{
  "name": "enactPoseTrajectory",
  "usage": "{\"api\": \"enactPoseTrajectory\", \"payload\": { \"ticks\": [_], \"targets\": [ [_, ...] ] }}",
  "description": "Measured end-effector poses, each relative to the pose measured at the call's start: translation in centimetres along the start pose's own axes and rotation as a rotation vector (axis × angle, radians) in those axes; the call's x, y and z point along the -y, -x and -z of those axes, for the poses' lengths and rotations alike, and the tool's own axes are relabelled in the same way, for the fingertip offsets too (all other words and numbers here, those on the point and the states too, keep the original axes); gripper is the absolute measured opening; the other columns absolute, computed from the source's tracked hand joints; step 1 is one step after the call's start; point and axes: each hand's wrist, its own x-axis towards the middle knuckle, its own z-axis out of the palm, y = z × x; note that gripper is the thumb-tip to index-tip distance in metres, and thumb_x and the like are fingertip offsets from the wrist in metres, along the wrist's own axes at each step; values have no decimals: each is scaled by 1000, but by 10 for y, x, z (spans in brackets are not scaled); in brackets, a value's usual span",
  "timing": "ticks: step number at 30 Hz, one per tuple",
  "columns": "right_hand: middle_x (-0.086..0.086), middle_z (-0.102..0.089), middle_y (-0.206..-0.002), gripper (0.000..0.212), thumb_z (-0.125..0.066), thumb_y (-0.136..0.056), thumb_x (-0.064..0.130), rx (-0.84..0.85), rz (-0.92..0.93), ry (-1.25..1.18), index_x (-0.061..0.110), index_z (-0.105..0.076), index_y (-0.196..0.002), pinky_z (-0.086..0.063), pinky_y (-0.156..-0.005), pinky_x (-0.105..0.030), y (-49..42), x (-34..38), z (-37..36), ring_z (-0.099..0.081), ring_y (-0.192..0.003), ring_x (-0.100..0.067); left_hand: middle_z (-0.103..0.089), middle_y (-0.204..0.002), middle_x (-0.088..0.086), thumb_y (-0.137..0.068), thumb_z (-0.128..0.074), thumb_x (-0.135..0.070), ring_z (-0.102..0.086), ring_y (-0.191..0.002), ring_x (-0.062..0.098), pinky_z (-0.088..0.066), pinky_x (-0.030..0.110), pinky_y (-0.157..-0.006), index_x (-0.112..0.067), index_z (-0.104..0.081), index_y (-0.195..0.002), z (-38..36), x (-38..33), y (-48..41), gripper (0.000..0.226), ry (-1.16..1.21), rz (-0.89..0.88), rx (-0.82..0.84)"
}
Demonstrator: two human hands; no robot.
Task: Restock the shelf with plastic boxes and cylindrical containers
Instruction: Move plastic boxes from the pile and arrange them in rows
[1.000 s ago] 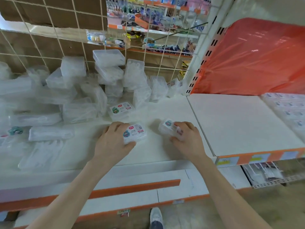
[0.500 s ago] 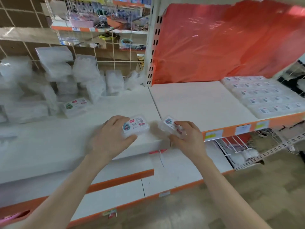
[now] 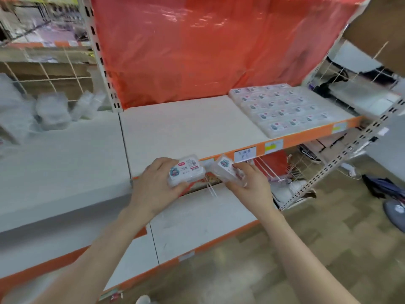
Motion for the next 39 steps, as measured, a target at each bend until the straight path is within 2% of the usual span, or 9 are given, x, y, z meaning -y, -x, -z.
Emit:
{"api": "enactPoseTrajectory", "payload": {
  "ticks": [3,10,15,18,22,30,33,39],
  "targets": [
    [-10,-59,-117,47,-74,-76,18,-16,-29,-18,7,-59,-119,-32,-75,-21,-4,-18,12,-54,-106,-26,-50,-127,-2,-75,-71,-33,-48,-116,18,-33,22,-88,-18,-54,-125,-15,-17,-14,55,-14,-42,26],
    [-7,-58,-118,44,-70,-79,14,-61,-83,-46,6,-57,-120,-30,-75,-16,-33,-61,36,-52,-108,-22,-49,-126,-2,-77,-69,-34,-48,-115,19,-36,26,-87,-18,-53,-124,-53,-51,-70,53,-26,-102,49],
    [-5,-56,-120,44,-67,-80,16,-90,-112,3,11,-54,-123,-36,-83,-26,-87,-89,59,-50,-110,-22,-47,-127,-4,-76,-68,-34,-47,-116,18,-33,23,-88,-20,-52,-125,-80,-76,-133,54,-3,-141,63],
    [-3,-56,-123,46,-67,-80,13,-113,-113,34,13,-54,-124,-31,-81,-21,-124,-102,70,-49,-114,-20,-47,-127,-2,-74,-68,-32,-47,-117,19,-34,26,-92,-18,-51,-126,-91,-91,-175,56,13,-168,61],
    [-3,-53,-125,48,-64,-79,9,-135,-97,56,14,-53,-125,-29,-76,-19,-169,-116,79,-49,-114,-20,-46,-128,-2,-74,-68,-31,-47,-116,18,-32,24,-89,-19,-50,-129,-100,-106,-220,59,26,-186,53],
    [-4,-45,-131,52,-60,-80,3,-79,-39,30,17,-49,-128,-32,-82,-20,-247,-140,80,-45,-117,-19,-47,-128,-2,-75,-67,-32,-48,-115,17,-34,24,-88,-20,-49,-129,-110,-118,-273,58,-19,-149,19],
    [-6,-44,-132,53,-61,-79,3,-46,-14,33,15,-48,-129,-29,-80,-19,-274,-154,81,-45,-116,-21,-46,-130,-2,-76,-67,-34,-47,-116,17,-34,26,-90,-19,-49,-129,-117,-122,-286,59,-47,-109,1],
    [-7,-47,-130,52,-61,-77,1,47,76,38,12,-51,-126,-36,-83,-26,-325,-196,96,-47,-115,-24,-42,-133,-3,-78,-68,-31,-40,-123,16,-31,26,-97,-19,-47,-132,-148,-147,-313,60,-53,-48,-47]
  ]
}}
